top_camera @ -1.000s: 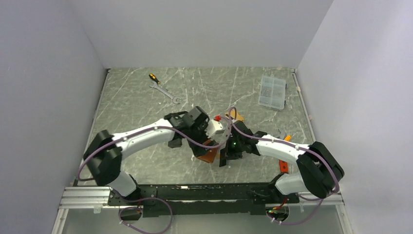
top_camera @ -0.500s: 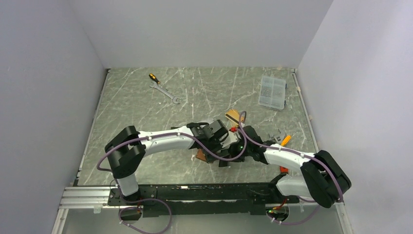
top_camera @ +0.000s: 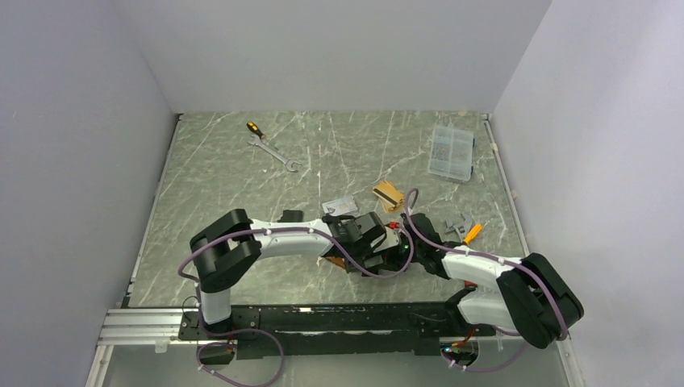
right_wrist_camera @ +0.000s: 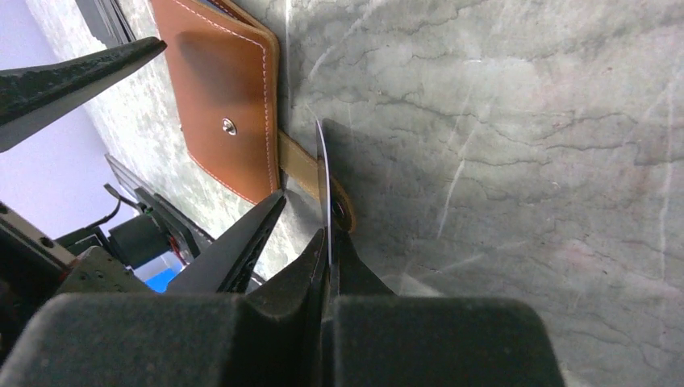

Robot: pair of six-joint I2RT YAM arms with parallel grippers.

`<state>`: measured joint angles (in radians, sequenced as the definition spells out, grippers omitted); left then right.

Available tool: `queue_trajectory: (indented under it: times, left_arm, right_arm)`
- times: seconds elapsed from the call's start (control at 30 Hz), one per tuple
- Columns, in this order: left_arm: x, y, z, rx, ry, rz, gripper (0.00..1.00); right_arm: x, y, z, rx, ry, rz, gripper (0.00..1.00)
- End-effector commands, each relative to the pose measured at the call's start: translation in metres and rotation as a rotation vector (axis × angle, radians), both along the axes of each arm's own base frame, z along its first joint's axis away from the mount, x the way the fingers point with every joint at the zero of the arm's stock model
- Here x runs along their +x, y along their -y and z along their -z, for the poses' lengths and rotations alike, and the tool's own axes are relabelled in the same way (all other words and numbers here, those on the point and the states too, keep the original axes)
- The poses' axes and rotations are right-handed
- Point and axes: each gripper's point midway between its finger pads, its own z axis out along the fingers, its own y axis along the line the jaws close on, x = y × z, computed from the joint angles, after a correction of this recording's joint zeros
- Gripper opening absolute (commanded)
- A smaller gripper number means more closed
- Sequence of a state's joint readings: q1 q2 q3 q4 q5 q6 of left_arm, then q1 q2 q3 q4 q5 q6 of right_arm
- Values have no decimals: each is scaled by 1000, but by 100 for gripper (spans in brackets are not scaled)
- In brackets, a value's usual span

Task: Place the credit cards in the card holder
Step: Turn over the card slot in the card holder.

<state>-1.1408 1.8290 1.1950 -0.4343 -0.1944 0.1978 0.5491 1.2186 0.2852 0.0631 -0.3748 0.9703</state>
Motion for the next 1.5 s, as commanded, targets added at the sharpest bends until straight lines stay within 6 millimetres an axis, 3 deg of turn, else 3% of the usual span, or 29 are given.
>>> queue_trajectory:
  times: [0.0, 0.37, 0.8, 0.97, 1.47]
  left_arm:
    - [10, 1, 1, 23, 103, 5, 89]
    - [8, -1, -33, 24, 271, 79, 88]
    - [29, -16, -68, 50, 402, 87, 85]
    - [47, -30, -84, 43, 410, 35, 84]
    - [69, -64, -75, 33, 297, -88, 79]
  right_arm:
    - [-33, 42, 47, -191, -146, 57, 0]
    - [-38, 50, 60, -251, -204, 70, 0]
    - [-42, 55, 65, -277, -221, 72, 0]
    - [-43, 56, 66, -279, -222, 71, 0]
    - [-43, 56, 65, -277, -219, 70, 0]
